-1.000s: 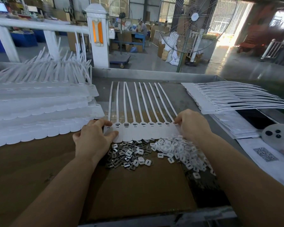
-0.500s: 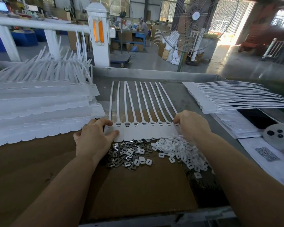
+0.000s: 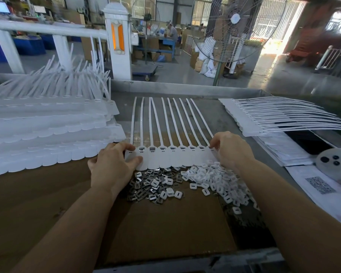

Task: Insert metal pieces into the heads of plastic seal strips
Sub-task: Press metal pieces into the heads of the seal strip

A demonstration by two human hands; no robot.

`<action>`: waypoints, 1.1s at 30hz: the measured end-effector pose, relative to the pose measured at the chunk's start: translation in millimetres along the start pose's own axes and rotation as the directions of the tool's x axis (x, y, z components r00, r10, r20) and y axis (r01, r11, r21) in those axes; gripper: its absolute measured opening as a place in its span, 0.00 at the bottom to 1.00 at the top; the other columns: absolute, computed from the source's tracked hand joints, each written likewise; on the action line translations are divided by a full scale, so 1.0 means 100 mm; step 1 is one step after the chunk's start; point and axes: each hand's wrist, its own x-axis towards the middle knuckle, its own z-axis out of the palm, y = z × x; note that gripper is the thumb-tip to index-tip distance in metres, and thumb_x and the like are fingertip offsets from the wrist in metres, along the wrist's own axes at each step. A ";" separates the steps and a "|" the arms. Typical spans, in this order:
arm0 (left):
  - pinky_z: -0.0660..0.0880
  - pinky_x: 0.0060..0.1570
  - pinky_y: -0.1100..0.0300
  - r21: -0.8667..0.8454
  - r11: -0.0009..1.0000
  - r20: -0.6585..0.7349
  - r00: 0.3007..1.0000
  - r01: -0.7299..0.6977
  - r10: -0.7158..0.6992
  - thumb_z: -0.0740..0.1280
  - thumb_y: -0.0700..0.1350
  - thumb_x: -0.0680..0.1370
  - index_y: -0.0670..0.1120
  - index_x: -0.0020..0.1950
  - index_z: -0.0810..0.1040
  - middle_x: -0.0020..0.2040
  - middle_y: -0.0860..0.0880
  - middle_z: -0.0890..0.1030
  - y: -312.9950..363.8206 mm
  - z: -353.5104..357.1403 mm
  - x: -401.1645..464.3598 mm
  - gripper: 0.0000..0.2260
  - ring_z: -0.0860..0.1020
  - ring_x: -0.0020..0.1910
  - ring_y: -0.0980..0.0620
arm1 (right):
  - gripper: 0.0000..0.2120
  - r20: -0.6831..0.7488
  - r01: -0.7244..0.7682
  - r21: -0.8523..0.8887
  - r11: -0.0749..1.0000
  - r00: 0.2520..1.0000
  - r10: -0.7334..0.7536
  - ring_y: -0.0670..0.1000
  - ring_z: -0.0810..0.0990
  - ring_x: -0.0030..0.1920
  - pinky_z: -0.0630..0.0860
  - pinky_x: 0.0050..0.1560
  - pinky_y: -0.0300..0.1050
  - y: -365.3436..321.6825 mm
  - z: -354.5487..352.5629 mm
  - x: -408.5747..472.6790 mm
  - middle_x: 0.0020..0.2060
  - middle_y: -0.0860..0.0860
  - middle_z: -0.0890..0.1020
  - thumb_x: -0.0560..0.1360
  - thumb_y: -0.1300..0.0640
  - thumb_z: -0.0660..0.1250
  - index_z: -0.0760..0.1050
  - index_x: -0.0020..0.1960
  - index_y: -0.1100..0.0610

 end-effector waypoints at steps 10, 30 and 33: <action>0.59 0.61 0.46 0.001 1.000 -0.005 1.000 -0.004 0.004 0.69 0.55 0.74 0.55 0.56 0.76 0.53 0.53 0.73 -0.02 0.02 0.02 0.13 0.72 0.58 0.49 | 0.15 0.031 0.051 -0.041 0.998 0.998 -0.050 0.52 0.71 0.45 0.70 0.44 0.48 -0.04 0.01 -0.01 0.51 0.52 0.77 0.74 0.71 0.58 0.75 0.50 0.54; 0.59 0.60 0.47 -0.004 1.000 0.000 1.000 -0.003 0.003 0.68 0.56 0.74 0.56 0.56 0.76 0.50 0.56 0.69 -0.03 0.03 0.03 0.12 0.72 0.57 0.49 | 0.19 0.044 0.009 0.042 0.999 0.999 -0.011 0.52 0.76 0.50 0.76 0.50 0.50 0.02 0.02 0.03 0.50 0.49 0.79 0.72 0.71 0.58 0.77 0.50 0.51; 0.59 0.59 0.47 0.000 1.000 -0.005 1.000 -0.008 0.008 0.69 0.56 0.74 0.56 0.56 0.76 0.50 0.56 0.70 -0.03 0.03 0.04 0.12 0.72 0.57 0.49 | 0.17 0.036 0.002 0.050 0.999 0.999 -0.003 0.51 0.76 0.50 0.75 0.49 0.49 0.02 0.02 0.04 0.50 0.49 0.79 0.73 0.71 0.58 0.75 0.47 0.50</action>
